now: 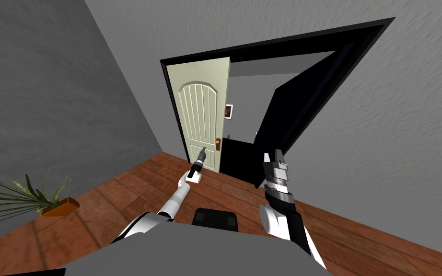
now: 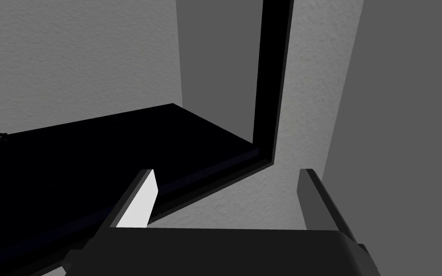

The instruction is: Push the door open

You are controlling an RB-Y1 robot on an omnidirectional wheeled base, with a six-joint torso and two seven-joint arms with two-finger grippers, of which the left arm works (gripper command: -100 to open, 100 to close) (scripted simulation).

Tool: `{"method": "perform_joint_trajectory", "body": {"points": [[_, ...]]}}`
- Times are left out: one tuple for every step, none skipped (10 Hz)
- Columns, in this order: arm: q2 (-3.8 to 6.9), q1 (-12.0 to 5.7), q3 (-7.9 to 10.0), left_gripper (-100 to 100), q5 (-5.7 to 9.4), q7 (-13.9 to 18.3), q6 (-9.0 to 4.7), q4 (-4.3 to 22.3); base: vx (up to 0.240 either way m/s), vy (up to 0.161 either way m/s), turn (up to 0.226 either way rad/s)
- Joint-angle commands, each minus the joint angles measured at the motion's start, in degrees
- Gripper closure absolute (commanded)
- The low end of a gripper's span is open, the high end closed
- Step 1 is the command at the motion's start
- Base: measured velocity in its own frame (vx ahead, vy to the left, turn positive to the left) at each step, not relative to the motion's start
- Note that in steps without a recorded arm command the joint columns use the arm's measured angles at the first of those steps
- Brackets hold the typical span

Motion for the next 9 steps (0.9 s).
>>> {"method": "perform_joint_trajectory", "body": {"points": [[-0.24,-1.65,0.0,-100,0.25,-0.24,-0.28,2.86,0.073,0.025,-0.065],[-0.24,-1.65,0.0,-100,0.25,-0.24,-0.28,3.12,0.057,0.019,-0.029],[-0.35,-2.72,0.0,-100,0.42,-0.34,-0.4,5.01,0.052,0.013,-0.031],[-0.47,-3.75,0.0,-100,0.59,-0.44,-0.51,6.81,0.071,0.016,-0.058],[-0.6,-4.78,0.0,-100,0.76,-0.53,-0.62,8.26,0.093,0.023,-0.051],[-0.6,-4.78,0.0,-100,0.76,-0.53,-0.62,8.62,0.063,0.024,-0.015],[-0.72,-5.81,0.0,-100,0.92,-0.63,-0.73,10.42,0.045,0.019,-0.035],[-0.85,-6.81,0.0,-100,1.08,-0.73,-0.84,12.17,0.069,0.031,-0.059],[-1.0,-7.69,0.0,-100,1.22,-0.81,-0.93,13.66,0.084,0.042,-0.042]]}}
